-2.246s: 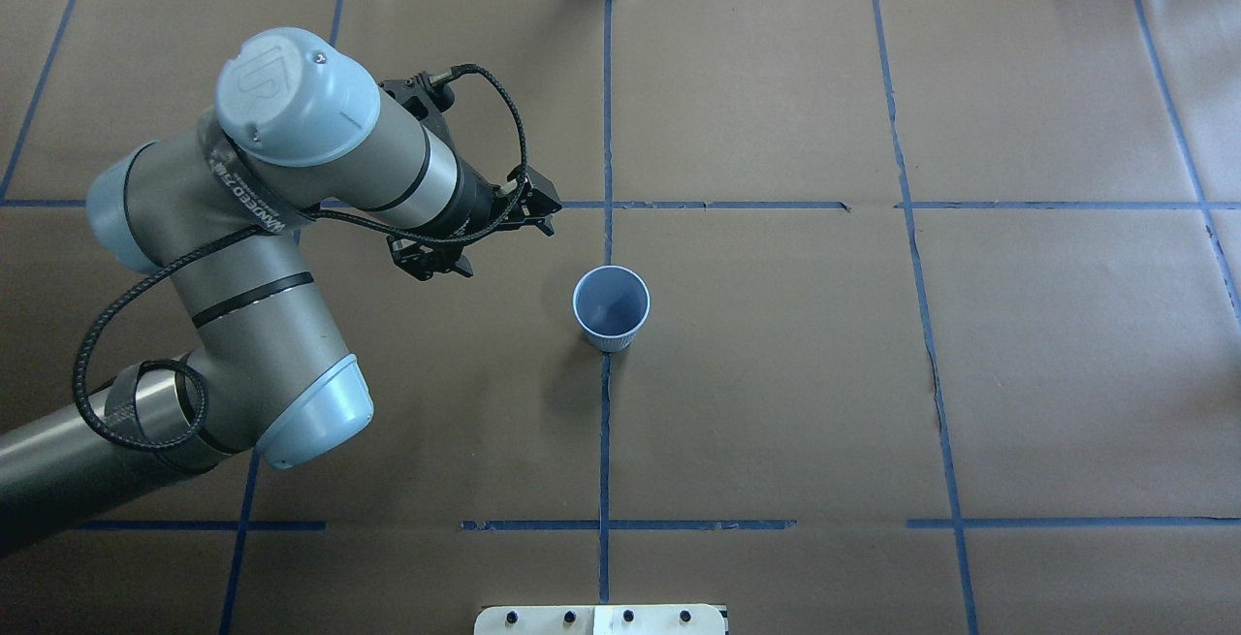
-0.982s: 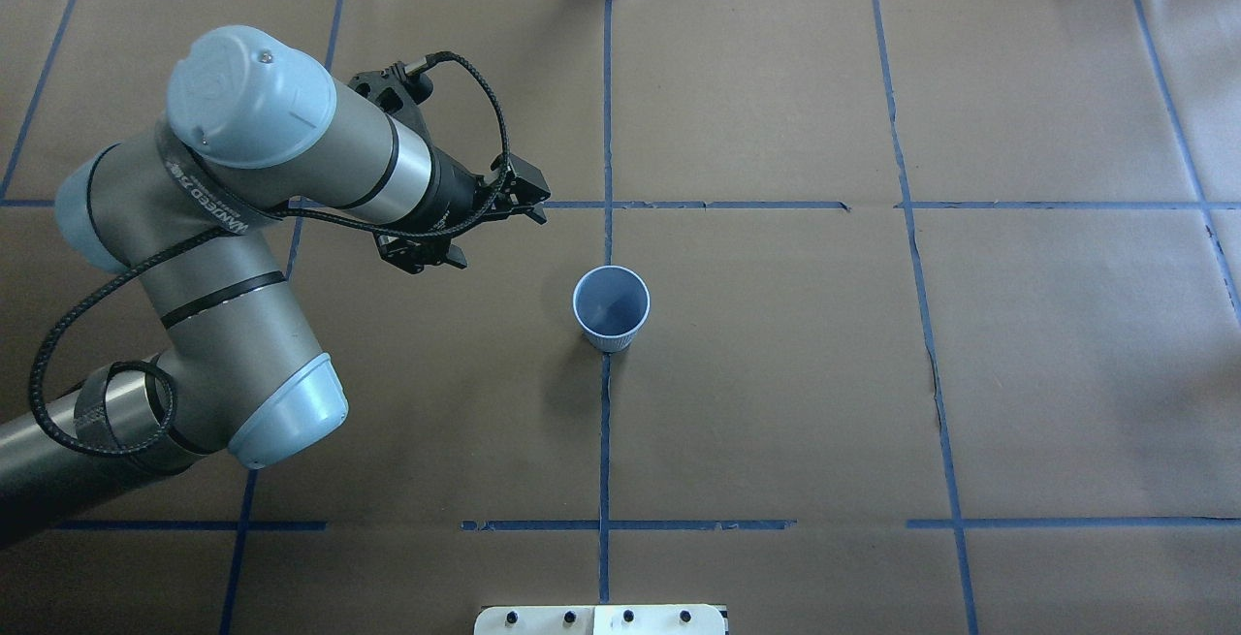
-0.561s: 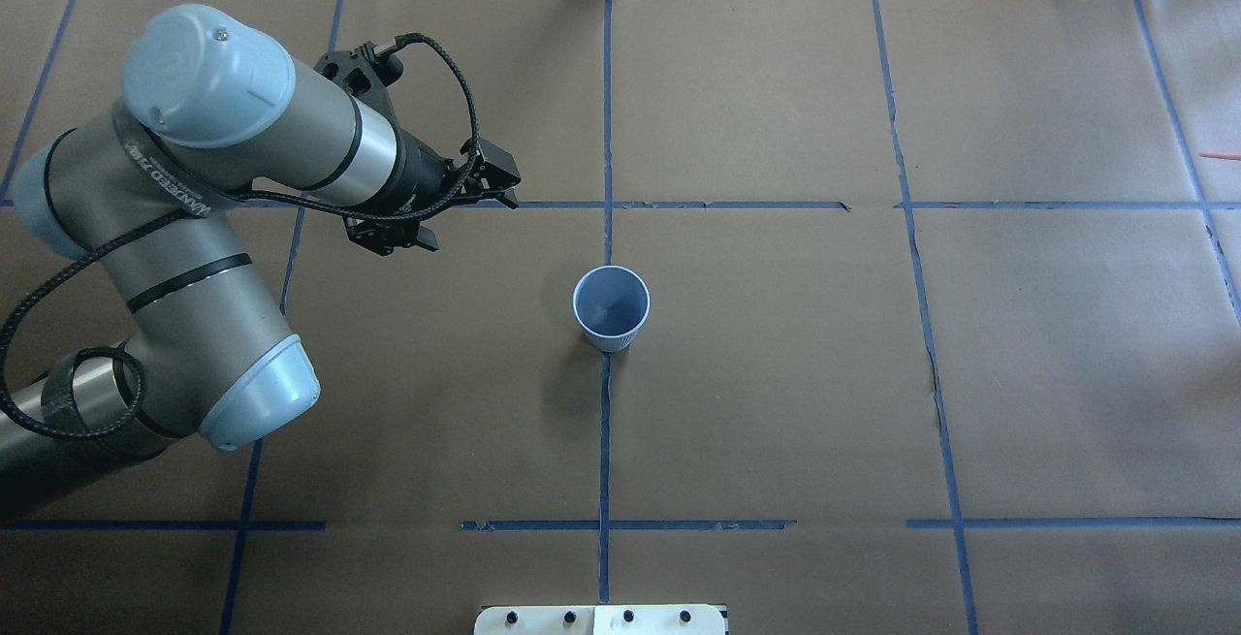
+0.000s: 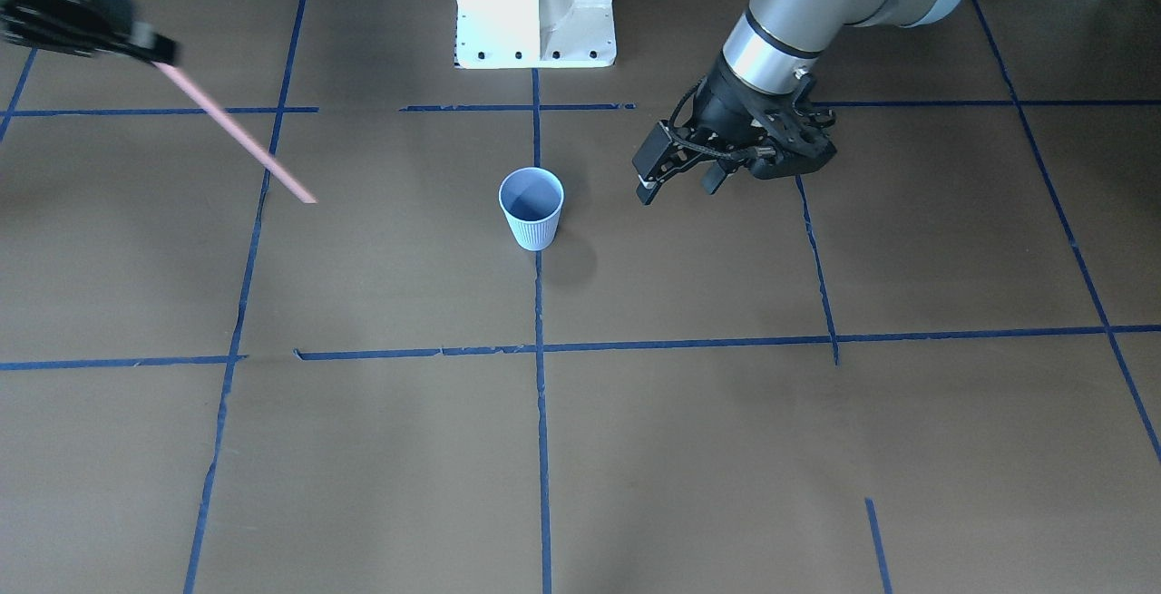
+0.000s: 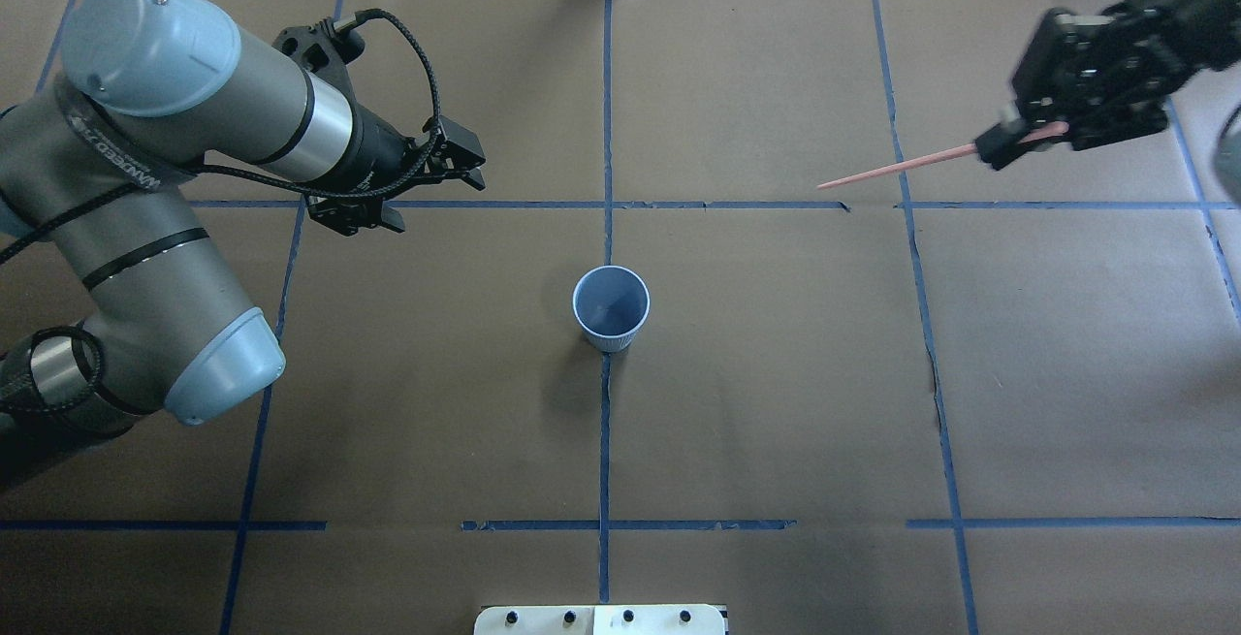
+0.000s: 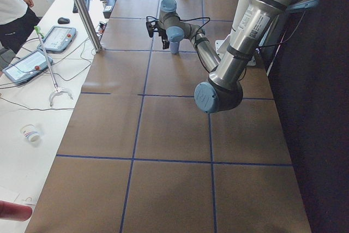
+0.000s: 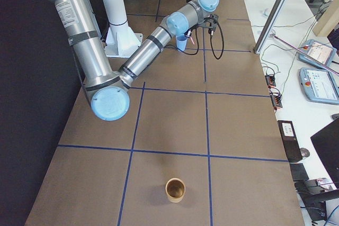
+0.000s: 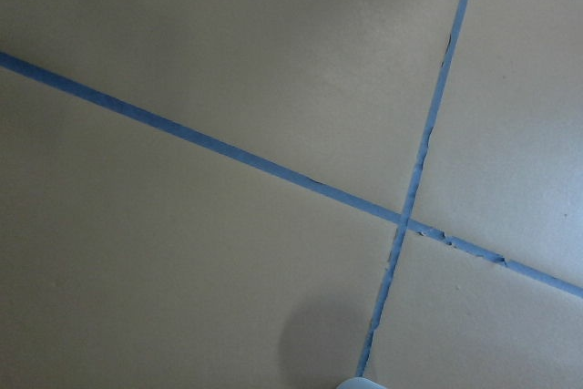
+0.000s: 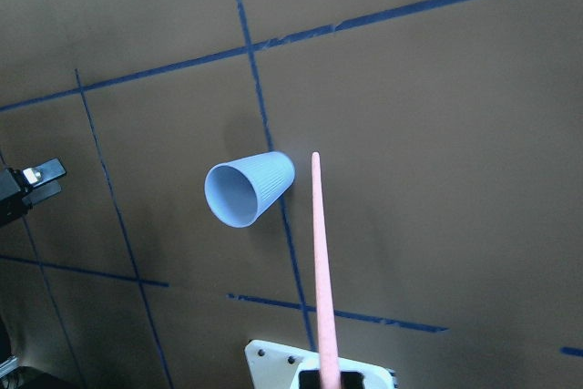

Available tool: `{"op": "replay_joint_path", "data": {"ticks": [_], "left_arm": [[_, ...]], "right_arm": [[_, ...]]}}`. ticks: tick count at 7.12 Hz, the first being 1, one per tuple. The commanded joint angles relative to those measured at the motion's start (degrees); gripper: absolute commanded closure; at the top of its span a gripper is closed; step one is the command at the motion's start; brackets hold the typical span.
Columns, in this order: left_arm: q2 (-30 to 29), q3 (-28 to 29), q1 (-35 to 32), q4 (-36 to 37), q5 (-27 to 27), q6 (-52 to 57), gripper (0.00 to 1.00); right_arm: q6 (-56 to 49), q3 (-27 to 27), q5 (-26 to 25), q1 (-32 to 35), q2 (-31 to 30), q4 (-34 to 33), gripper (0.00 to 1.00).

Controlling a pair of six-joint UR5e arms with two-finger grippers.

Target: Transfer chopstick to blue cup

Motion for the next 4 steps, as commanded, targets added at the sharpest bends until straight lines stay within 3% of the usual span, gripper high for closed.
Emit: {"op": "replay_joint_path", "data": {"ticks": [1,4], "left_arm": [[0.71,-0.51,-0.68,-0.07,-1.28,0.02,0.00],[0.80,-2.44,-0.68,0.37,-1.27,-0.50,0.00]], "right_arm": [[9.56,-10.20,-0.70,-9.61,10.27,9.02,1.00],[14.20,-16.37,-6.51,-17.10,17.77,9.47,1.00]]}}
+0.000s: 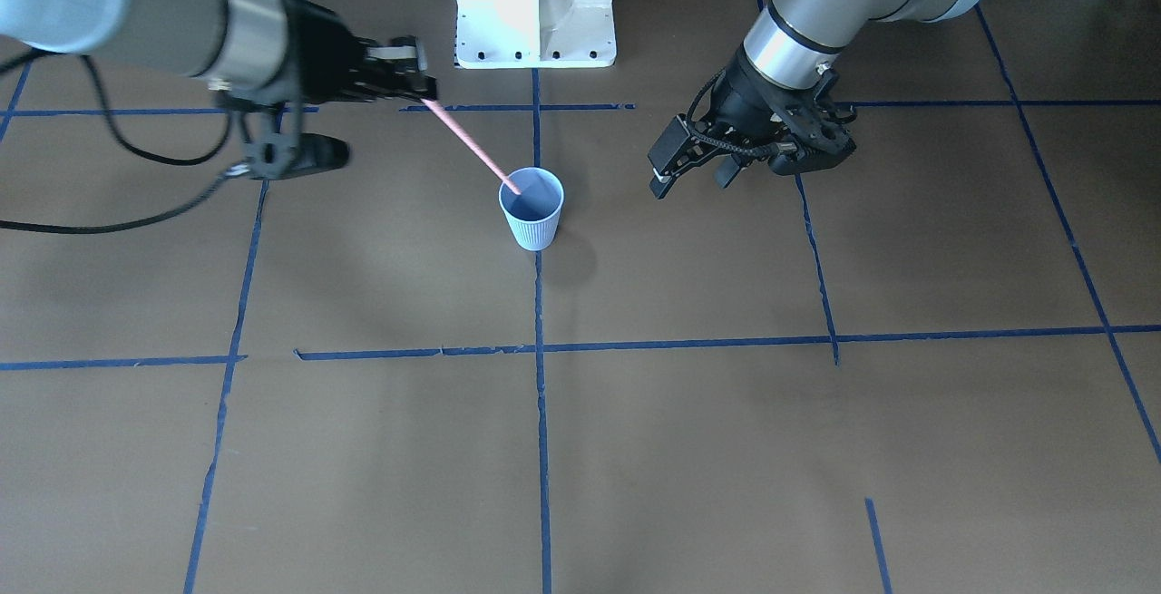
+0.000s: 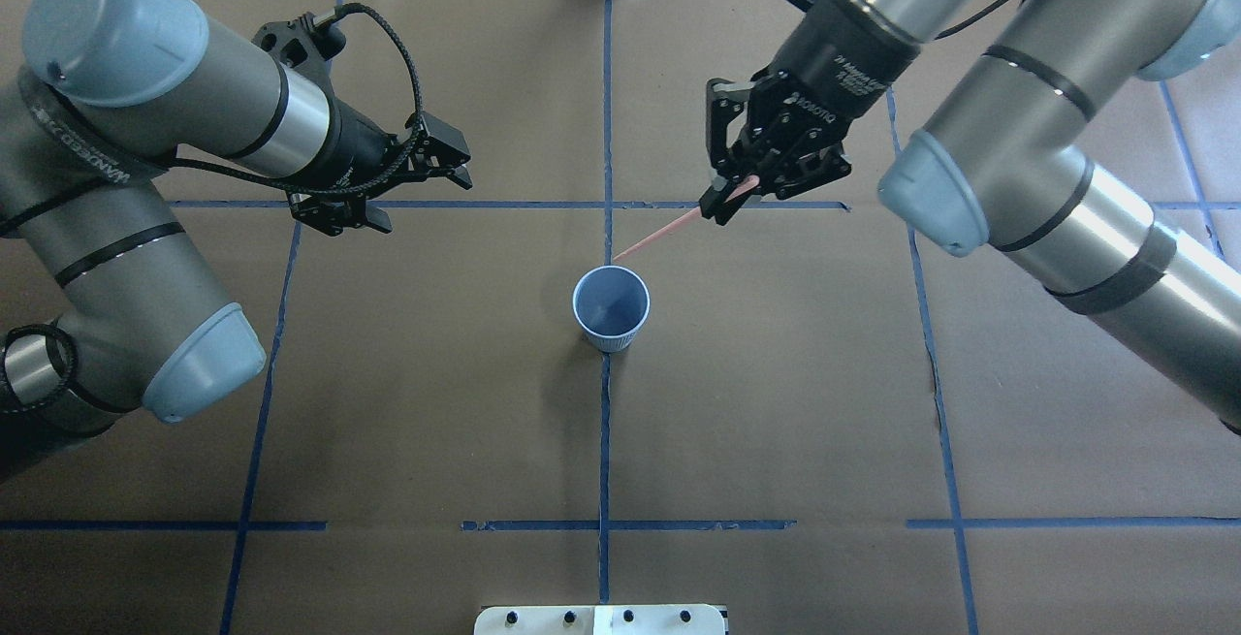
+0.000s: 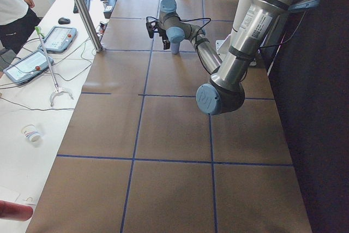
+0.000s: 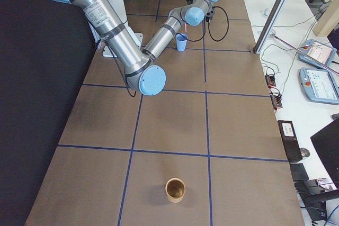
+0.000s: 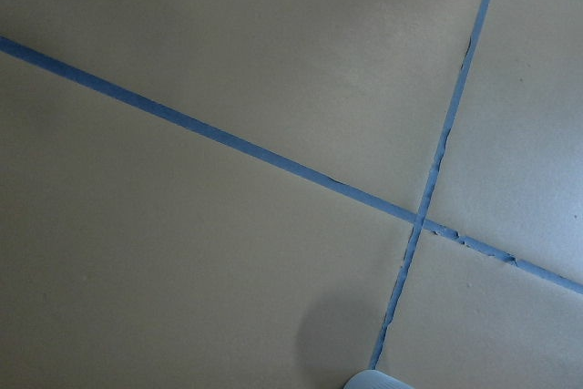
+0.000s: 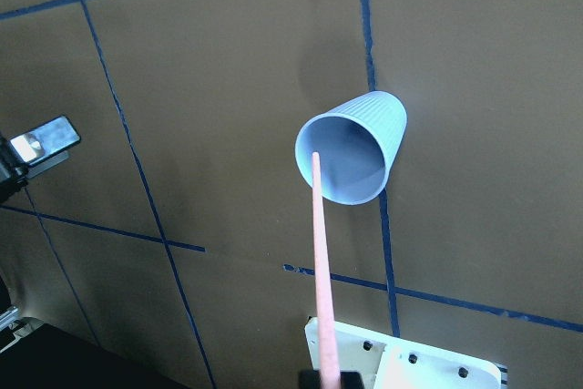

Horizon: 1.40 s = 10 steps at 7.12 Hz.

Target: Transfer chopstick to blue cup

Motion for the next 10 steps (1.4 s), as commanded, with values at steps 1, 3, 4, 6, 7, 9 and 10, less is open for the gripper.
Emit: {"op": "replay_joint_path", "data": {"ticks": [1,3,4,6,7,9,10], "left_arm": [[0.20,-1.11,-0.01,0.22,-0.01,-0.30,0.00],[0.12,-1.12,-0.01,0.22,-0.01,-0.38,0.00],[0.20,-1.12,-0.01,0.22,-0.01,-0.47,0.00],[0.20,-1.12,-0.01,0.22,-0.01,-0.47,0.00],[0.20,-1.03,0.17,0.22,-0.01,-0.56,0.00],[0.20,-0.85,0.17,0.22,0.07,-0.47,0.00],[0.20,-0.59,0.34,0.22,0.07,-0.56,0.00]], "right_arm": [[2.95,-1.70,-1.82,-2.80,1.93,0.34,1.00],[7.08,-1.52,-2.87,-3.50,1.67,0.34,1.00],[7.26,-1.78,-4.44,-5.16,0.97,0.25,0.99],[8.05,-4.92,-6.91,-6.31,0.70,0.25,0.96],[7.97,-6.25,-8.83,-7.36,0.79,0.25,0.84],[8.14,-7.94,-9.47,-7.90,1.14,1.82,0.00],[8.31,-7.94,-9.73,-7.90,1.23,2.09,0.00]]}}
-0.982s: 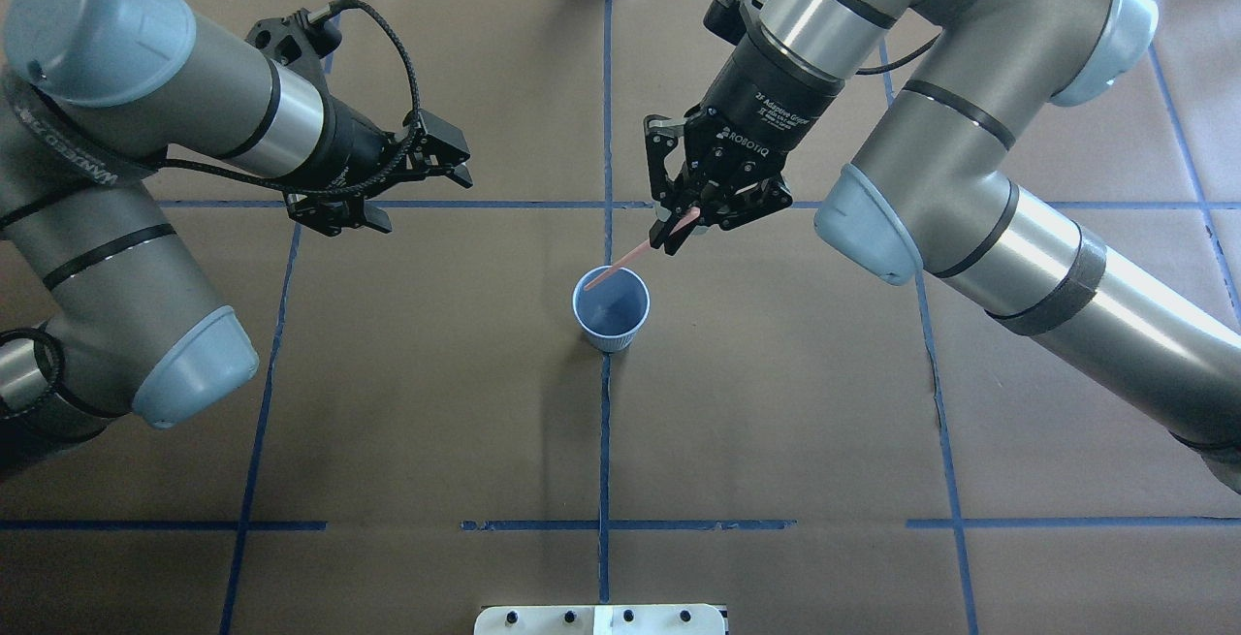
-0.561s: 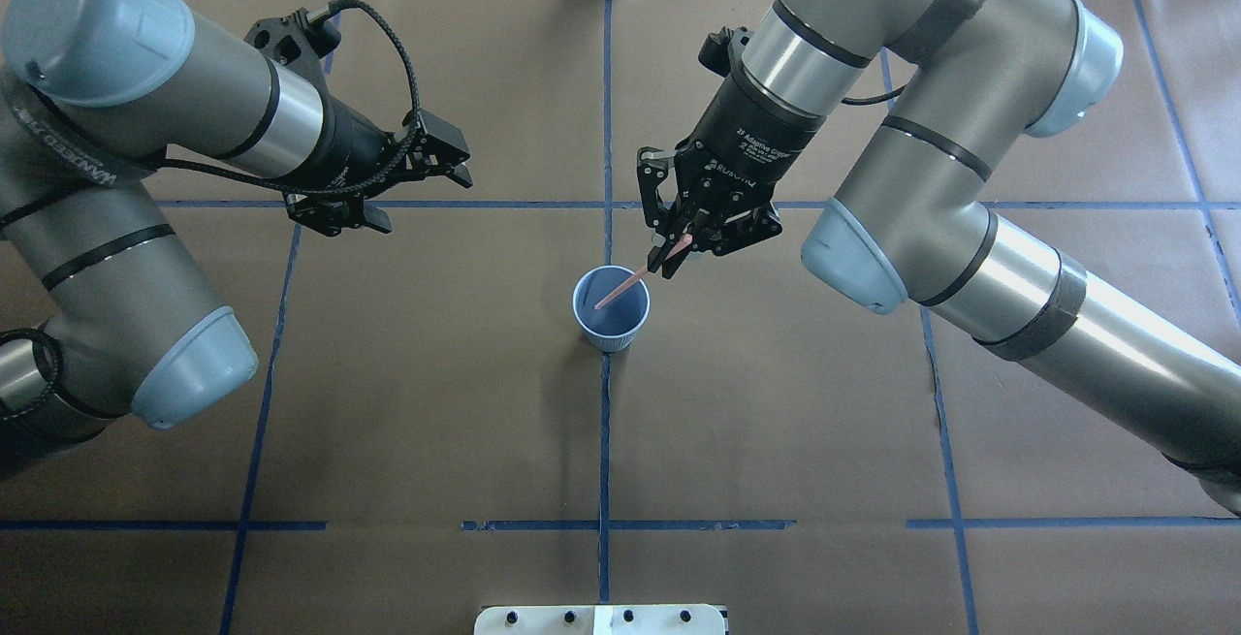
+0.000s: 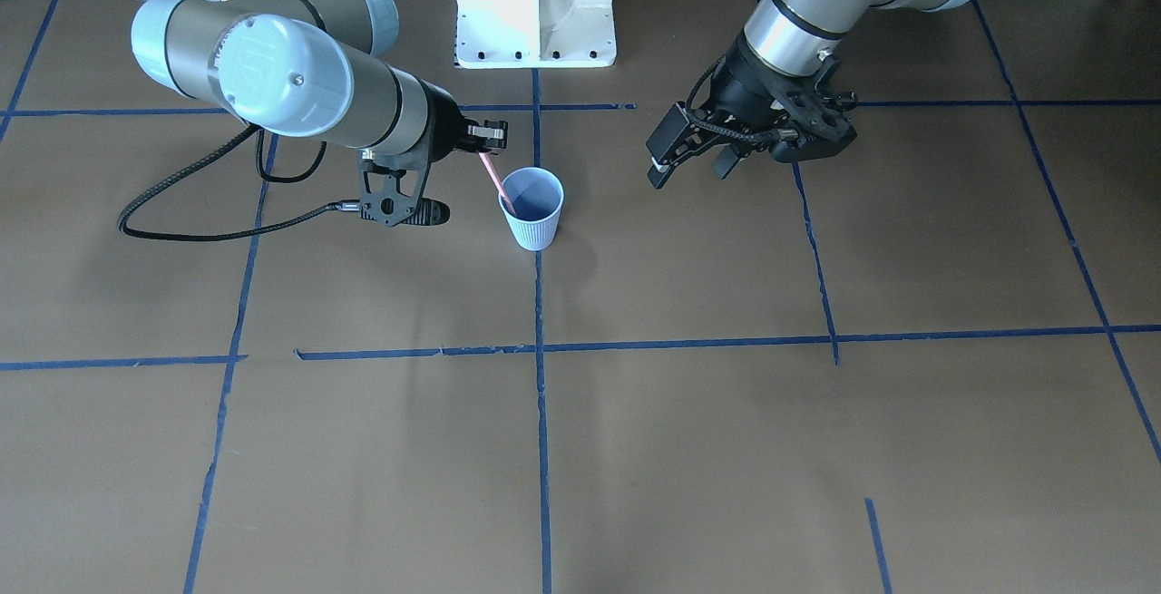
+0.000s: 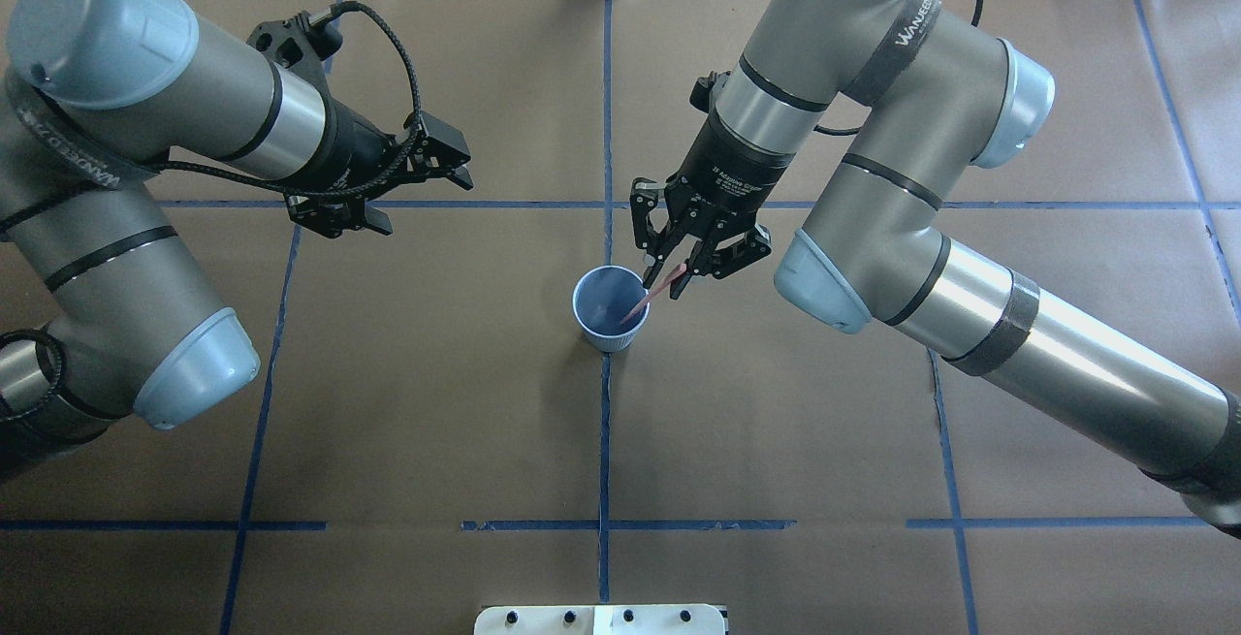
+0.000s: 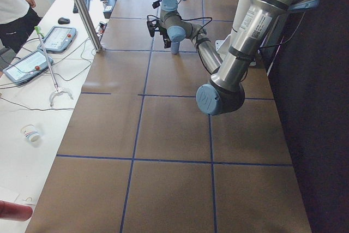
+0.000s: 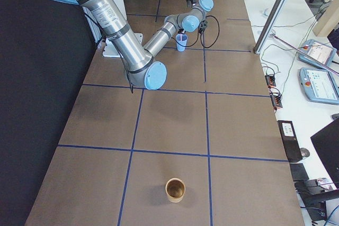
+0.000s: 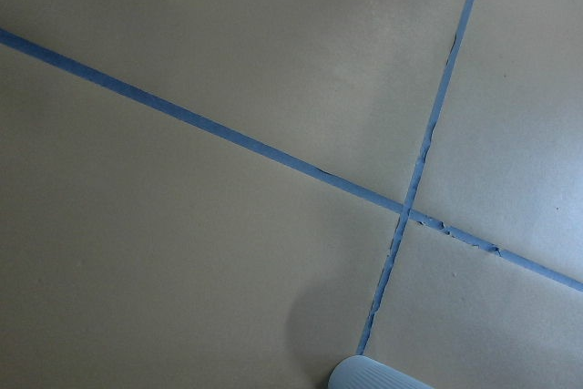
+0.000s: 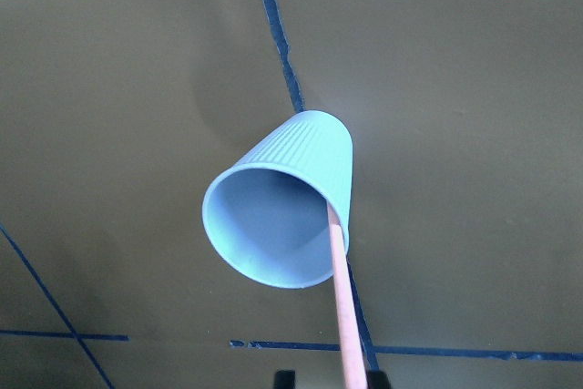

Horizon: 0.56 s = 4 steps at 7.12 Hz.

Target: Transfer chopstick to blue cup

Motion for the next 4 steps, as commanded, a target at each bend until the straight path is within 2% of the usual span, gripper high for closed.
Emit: {"op": "replay_joint_path", "data": {"ticks": [1,2,3,4], "left_arm": [[0.00,0.23,0.03,0.00,0.01,0.04,0.00],[0.00,0.15,-0.06,0.00,0.01,0.05,0.00],[0.61,-0.12,-0.23,0.09,-0.16,0.57,0.00],[2.62,-0.73,-0.41,0.00,-0.25,0.92,0.00]], "right_arm": [[0.29,0.14,-0.27,0.27,0.12,0.62,0.00],[0.38,0.23,-0.10,1.84,-0.75,1.75,0.00],[0.55,3.71,0.51,4.90,-6.15,4.72,0.00],[-0.06,8.36,-0.09,8.32,-12.47,4.75,0.00]]}}
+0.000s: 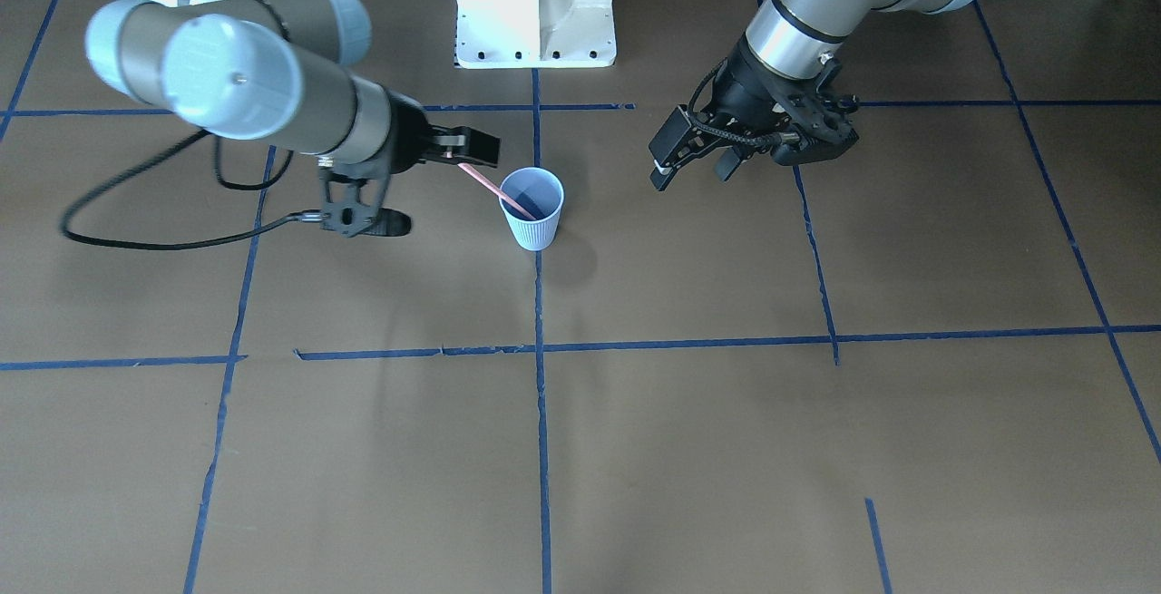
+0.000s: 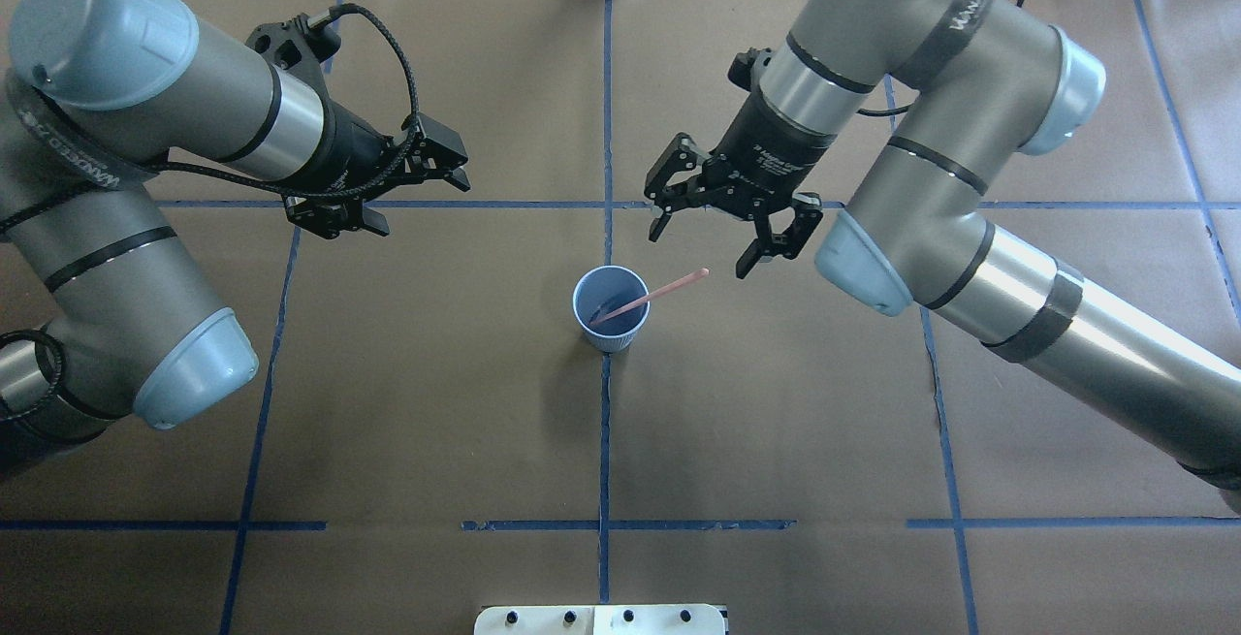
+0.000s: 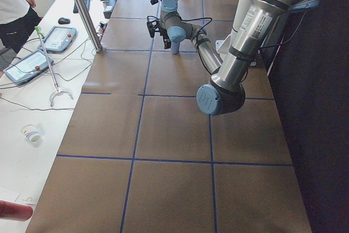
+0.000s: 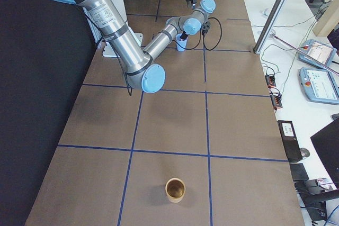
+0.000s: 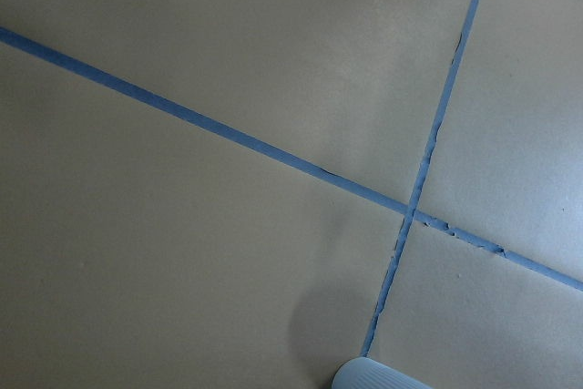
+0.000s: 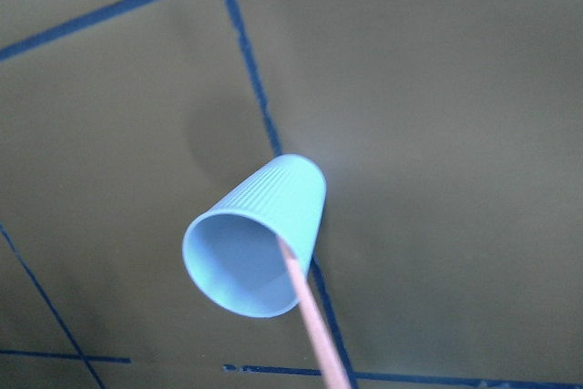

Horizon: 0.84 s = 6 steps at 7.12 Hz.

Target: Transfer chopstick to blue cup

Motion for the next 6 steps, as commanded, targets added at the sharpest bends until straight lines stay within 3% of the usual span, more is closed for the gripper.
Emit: {"op": "replay_joint_path", "data": {"ticks": [1,3,4,6], "left_arm": [[3.93,-1.59,-0.89,0.05,-0.12,2.16,0.00],[15.23,-6.06,-6.31,0.14,-2.65,19.31,0.00],[20.25,-6.43,-11.57,0.05,-5.80,31.15,0.00],[28.79,-5.21,-25.34,1.62,-10.47,59.77,0.00]], "right_arm": [[-0.92,5.81,-1.29,7.79,-9.12,1.25,0.00],[-4.85,8.71,-10.30,10.02,-14.21,1.34,0.00],[-12.97,10.90,-14.62,13.08,-20.08,1.34,0.00],[-42.35,10.48,-15.01,24.91,-31.77,0.03,0.00]]}}
